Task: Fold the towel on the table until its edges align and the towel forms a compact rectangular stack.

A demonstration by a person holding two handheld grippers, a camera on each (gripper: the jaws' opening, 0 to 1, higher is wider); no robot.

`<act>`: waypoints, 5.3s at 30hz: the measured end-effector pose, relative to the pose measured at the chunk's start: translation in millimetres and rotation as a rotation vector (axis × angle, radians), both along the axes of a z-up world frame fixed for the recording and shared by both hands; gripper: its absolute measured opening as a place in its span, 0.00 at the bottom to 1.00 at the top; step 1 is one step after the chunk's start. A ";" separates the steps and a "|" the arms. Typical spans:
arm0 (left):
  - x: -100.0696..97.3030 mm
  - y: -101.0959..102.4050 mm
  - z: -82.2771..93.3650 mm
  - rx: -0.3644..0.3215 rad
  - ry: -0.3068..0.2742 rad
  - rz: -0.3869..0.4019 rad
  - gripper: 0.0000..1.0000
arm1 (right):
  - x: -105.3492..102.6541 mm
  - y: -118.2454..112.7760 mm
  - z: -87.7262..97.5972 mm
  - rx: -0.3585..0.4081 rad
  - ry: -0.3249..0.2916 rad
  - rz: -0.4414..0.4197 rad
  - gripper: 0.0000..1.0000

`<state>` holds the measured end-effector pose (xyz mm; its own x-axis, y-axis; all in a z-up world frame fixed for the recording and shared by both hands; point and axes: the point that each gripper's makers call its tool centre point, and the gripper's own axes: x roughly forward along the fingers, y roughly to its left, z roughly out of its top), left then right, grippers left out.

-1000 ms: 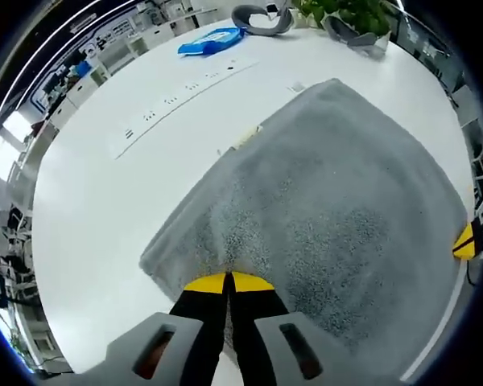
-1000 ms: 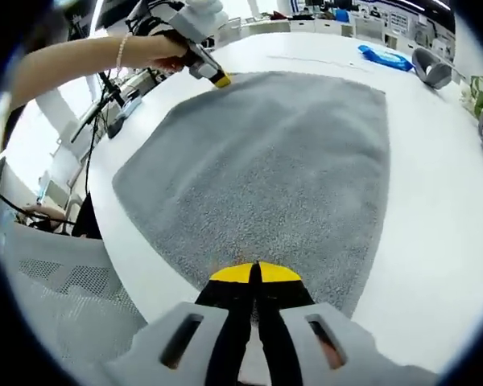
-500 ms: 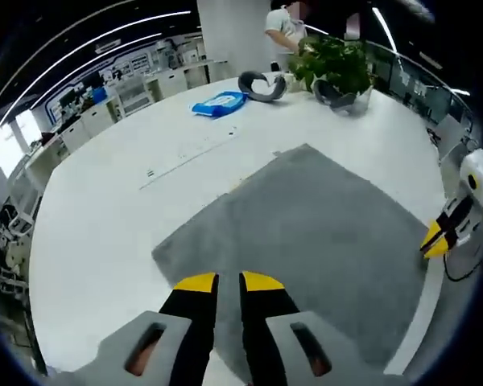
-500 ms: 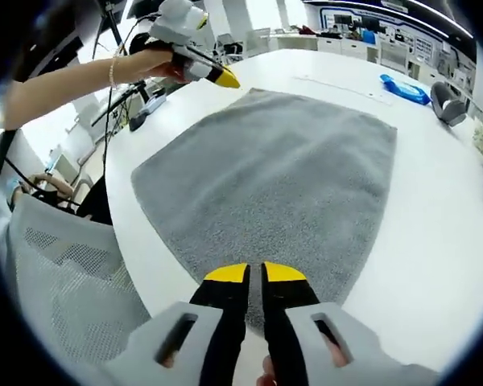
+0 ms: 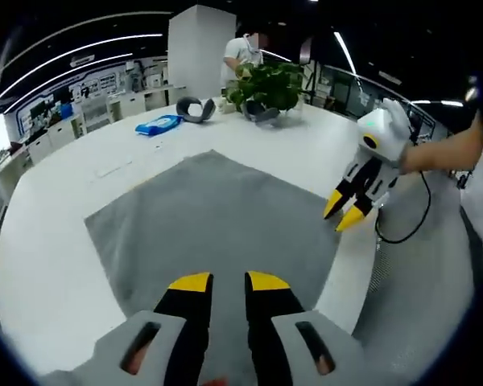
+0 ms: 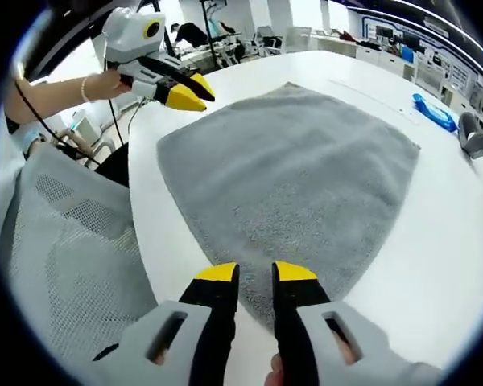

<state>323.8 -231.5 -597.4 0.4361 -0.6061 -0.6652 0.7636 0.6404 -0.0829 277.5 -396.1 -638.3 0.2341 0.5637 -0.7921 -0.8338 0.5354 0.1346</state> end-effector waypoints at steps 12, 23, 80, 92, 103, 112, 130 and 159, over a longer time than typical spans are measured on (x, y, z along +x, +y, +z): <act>-45.2 -10.8 -32.7 0.023 0.029 -0.090 0.30 | -9.6 -2.6 -19.2 -0.045 -0.024 0.080 0.17; -58.7 -6.1 -55.9 0.113 0.031 -0.152 0.37 | -11.8 -2.8 -21.0 -0.067 -0.086 0.139 0.21; -29.9 -2.0 28.3 0.245 -0.191 -0.119 0.05 | 16.4 -12.8 51.8 -0.089 -0.191 -0.037 0.02; -32.9 -6.7 55.1 0.218 -0.155 -0.085 0.05 | 9.8 -16.1 71.9 -0.041 -0.187 -0.121 0.02; -37.4 -14.5 81.9 0.195 -0.165 -0.084 0.05 | 4.8 -22.3 91.4 -0.029 -0.183 -0.147 0.02; -44.8 -15.7 91.8 0.170 -0.128 -0.071 0.04 | -0.3 -23.6 103.8 -0.028 -0.187 -0.146 0.02; -44.3 -19.5 114.2 0.180 -0.146 -0.098 0.04 | 2.2 -26.4 123.0 -0.018 -0.201 -0.144 0.02; 55.4 0.1 115.5 0.224 -0.199 0.032 0.04 | 119.2 -8.7 137.4 -0.048 -0.368 -0.150 0.02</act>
